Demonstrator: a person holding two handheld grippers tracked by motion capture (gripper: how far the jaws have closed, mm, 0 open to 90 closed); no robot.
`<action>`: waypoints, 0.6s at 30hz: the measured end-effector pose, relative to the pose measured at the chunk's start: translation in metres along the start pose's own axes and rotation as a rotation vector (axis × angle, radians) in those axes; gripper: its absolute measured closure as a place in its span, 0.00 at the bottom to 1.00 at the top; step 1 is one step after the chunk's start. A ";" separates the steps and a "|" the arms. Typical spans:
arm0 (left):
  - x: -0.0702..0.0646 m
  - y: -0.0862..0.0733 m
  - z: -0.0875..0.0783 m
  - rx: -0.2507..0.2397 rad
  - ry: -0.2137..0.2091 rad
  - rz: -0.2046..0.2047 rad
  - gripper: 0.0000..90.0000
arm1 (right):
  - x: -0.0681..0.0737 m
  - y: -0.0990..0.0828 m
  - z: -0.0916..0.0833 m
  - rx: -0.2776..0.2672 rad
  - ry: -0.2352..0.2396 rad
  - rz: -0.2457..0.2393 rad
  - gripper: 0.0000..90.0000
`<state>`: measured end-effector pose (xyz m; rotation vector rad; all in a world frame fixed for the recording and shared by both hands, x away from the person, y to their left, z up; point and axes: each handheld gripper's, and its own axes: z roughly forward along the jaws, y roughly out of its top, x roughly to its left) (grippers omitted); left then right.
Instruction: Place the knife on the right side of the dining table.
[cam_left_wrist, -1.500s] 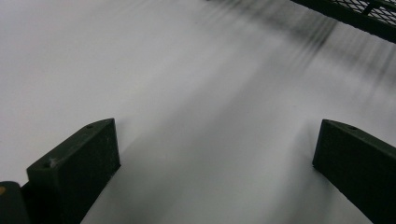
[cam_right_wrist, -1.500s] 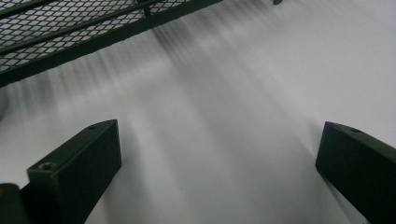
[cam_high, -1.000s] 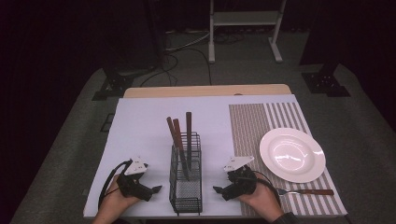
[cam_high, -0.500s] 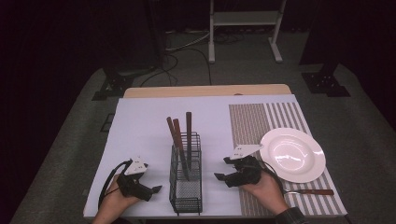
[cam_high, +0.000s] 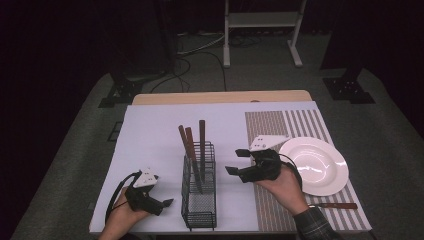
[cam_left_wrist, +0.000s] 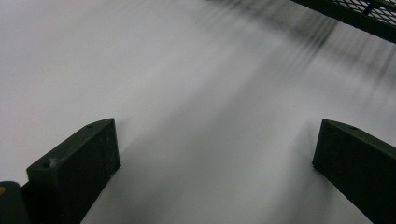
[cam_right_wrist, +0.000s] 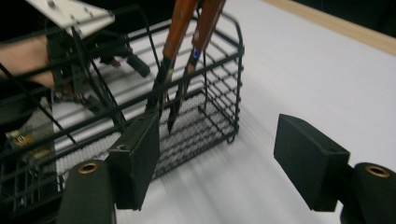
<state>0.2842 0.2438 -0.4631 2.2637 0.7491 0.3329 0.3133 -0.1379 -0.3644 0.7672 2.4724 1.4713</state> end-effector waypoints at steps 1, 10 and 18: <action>0.000 0.000 0.000 0.000 0.000 -0.001 0.00 | -0.001 0.002 0.000 -0.006 0.003 -0.001 0.34; 0.000 0.000 0.000 -0.002 -0.001 -0.004 0.00 | -0.005 0.022 0.002 -0.046 0.017 -0.004 0.34; 0.000 0.000 0.000 -0.002 -0.001 -0.004 0.00 | -0.007 0.042 0.011 -0.083 0.041 -0.011 0.34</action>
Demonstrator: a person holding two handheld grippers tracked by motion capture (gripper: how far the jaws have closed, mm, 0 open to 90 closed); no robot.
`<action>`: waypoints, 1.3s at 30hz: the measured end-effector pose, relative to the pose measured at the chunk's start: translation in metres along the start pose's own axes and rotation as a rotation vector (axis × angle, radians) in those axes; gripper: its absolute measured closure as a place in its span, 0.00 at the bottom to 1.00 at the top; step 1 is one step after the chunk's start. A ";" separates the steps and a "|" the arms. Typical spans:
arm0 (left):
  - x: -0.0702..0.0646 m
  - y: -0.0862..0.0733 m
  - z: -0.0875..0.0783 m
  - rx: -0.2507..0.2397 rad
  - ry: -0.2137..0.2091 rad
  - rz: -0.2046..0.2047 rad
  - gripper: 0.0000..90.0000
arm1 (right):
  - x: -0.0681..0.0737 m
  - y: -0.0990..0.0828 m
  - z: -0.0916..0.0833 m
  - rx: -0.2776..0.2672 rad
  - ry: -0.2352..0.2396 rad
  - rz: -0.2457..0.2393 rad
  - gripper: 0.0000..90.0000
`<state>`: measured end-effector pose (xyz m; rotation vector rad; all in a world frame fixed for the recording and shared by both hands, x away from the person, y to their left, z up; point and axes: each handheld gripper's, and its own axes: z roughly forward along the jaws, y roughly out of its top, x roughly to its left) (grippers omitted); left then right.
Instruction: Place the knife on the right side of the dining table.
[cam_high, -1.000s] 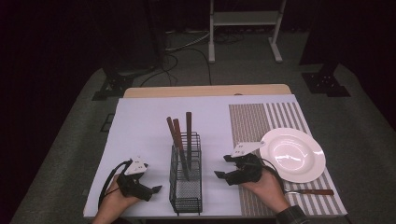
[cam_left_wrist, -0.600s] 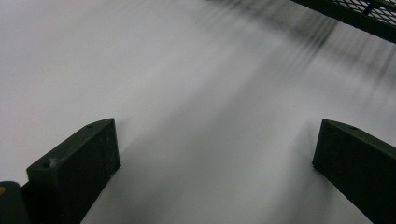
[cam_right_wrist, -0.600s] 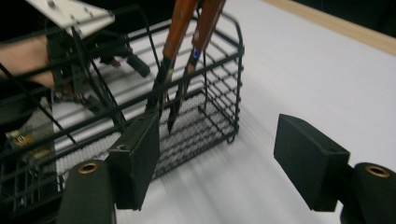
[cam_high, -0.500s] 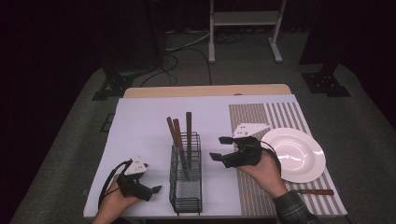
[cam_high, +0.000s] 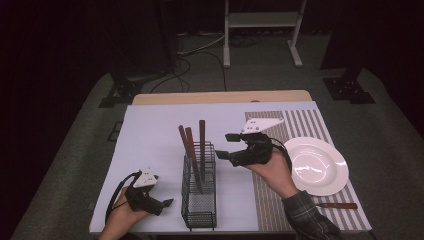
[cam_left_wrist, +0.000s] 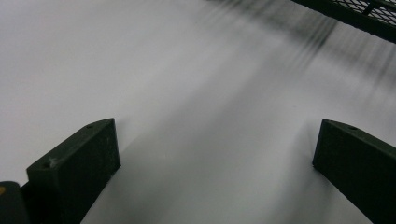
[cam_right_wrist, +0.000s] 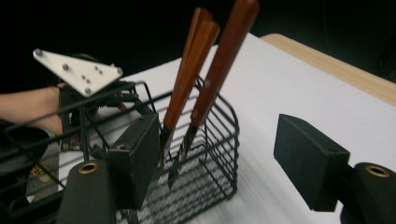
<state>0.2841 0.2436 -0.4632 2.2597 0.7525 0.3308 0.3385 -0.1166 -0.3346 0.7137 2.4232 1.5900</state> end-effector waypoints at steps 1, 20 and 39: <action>0.000 0.000 0.000 0.000 0.000 0.000 0.00 | -0.001 0.005 0.004 -0.007 0.009 -0.004 0.34; 0.000 0.000 0.000 -0.001 0.000 0.001 0.00 | -0.021 0.037 0.046 -0.068 0.060 0.019 0.34; 0.000 0.000 0.000 -0.001 0.001 0.001 0.00 | -0.023 0.046 0.060 -0.097 0.138 0.015 0.49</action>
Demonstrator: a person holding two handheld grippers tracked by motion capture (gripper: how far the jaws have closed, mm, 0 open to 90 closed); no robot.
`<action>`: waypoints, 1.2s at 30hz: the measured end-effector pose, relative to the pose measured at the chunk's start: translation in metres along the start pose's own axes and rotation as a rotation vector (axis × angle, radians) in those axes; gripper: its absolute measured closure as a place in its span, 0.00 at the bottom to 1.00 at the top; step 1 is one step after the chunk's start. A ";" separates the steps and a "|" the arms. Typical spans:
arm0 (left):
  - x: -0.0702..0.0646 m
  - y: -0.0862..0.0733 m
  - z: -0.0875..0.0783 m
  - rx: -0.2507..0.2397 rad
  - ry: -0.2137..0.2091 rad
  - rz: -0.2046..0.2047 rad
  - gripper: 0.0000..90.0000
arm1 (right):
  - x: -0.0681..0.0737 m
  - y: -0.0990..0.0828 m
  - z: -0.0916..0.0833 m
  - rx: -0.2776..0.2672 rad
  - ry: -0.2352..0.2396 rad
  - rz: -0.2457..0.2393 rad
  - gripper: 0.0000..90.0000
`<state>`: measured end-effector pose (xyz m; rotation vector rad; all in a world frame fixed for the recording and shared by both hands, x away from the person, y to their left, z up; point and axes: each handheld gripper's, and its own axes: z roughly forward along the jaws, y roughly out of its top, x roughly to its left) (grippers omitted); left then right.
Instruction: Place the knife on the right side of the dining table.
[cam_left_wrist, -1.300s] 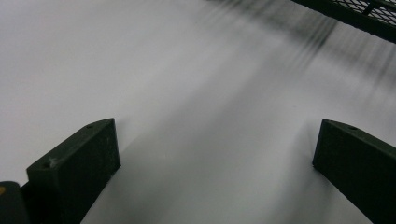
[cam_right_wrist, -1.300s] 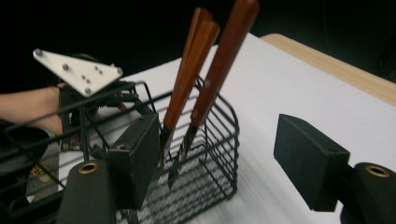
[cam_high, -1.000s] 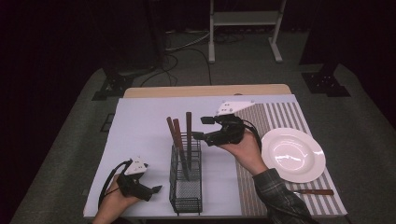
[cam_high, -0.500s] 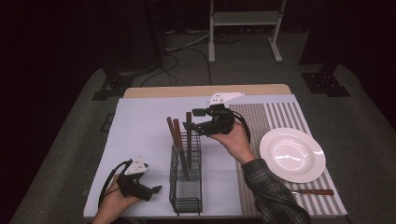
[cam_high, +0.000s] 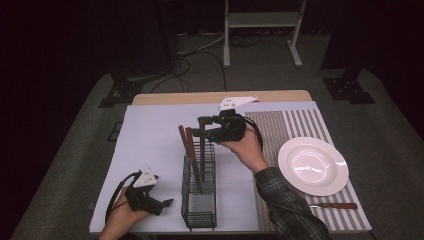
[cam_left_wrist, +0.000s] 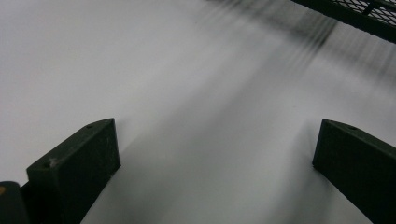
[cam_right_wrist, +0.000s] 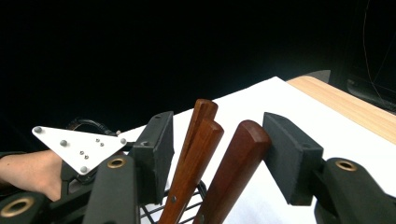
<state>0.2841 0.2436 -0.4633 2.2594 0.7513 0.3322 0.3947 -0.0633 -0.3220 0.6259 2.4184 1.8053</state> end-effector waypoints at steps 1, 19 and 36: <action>0.000 0.000 0.000 0.000 0.000 0.000 0.00 | 0.000 0.000 0.000 0.000 0.000 0.000 0.49; 0.000 0.000 0.000 0.002 0.000 0.002 0.00 | 0.017 0.000 -0.012 -0.021 0.027 -0.042 0.64; 0.000 0.000 0.000 0.002 0.000 0.002 0.00 | 0.023 -0.002 -0.020 -0.024 0.026 -0.047 0.82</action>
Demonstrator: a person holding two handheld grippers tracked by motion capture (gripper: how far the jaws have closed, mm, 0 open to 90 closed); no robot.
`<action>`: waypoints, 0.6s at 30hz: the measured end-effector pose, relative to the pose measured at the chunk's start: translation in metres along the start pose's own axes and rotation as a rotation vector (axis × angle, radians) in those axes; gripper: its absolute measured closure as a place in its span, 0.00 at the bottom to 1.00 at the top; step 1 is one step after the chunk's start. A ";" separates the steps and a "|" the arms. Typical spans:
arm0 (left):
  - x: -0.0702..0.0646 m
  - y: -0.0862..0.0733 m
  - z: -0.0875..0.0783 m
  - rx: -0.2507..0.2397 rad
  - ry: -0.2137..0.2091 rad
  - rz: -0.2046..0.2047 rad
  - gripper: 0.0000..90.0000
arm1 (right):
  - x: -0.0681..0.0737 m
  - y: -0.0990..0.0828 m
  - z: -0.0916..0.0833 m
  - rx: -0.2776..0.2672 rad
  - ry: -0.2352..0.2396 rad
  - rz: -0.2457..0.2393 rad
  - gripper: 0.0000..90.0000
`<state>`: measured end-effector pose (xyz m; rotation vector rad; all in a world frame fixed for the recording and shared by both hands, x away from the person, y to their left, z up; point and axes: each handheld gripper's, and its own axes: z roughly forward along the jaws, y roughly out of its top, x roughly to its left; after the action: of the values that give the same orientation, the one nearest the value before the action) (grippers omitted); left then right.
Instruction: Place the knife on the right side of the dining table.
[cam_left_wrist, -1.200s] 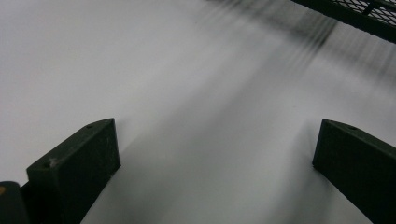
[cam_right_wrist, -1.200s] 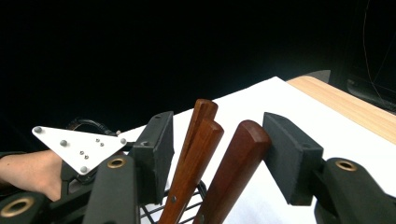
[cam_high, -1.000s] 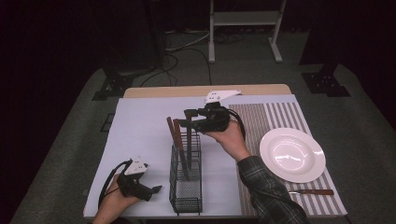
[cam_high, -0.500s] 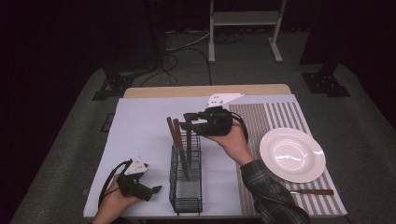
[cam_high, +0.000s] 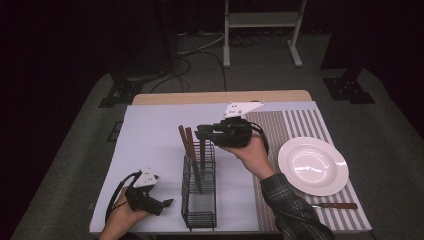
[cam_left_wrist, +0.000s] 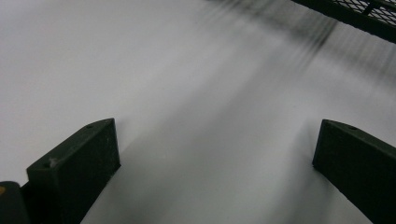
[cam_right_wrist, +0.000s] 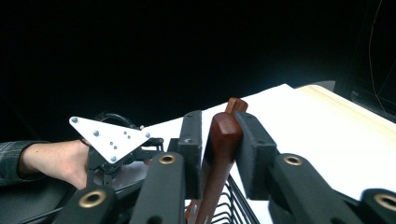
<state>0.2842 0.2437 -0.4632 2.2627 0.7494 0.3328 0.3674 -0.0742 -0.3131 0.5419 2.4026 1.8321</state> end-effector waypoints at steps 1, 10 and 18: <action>0.000 0.000 0.000 0.000 0.000 0.000 0.00 | 0.000 0.000 0.000 -0.001 0.002 0.003 0.83; 0.000 0.000 0.000 -0.002 0.001 -0.001 0.00 | 0.002 0.002 -0.001 -0.020 0.015 0.007 0.87; 0.000 0.000 0.000 -0.002 0.001 0.000 0.00 | 0.004 0.006 -0.003 -0.038 0.009 0.009 0.89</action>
<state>0.2842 0.2436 -0.4633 2.2604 0.7496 0.3340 0.3640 -0.0738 -0.3059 0.5428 2.3696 1.8835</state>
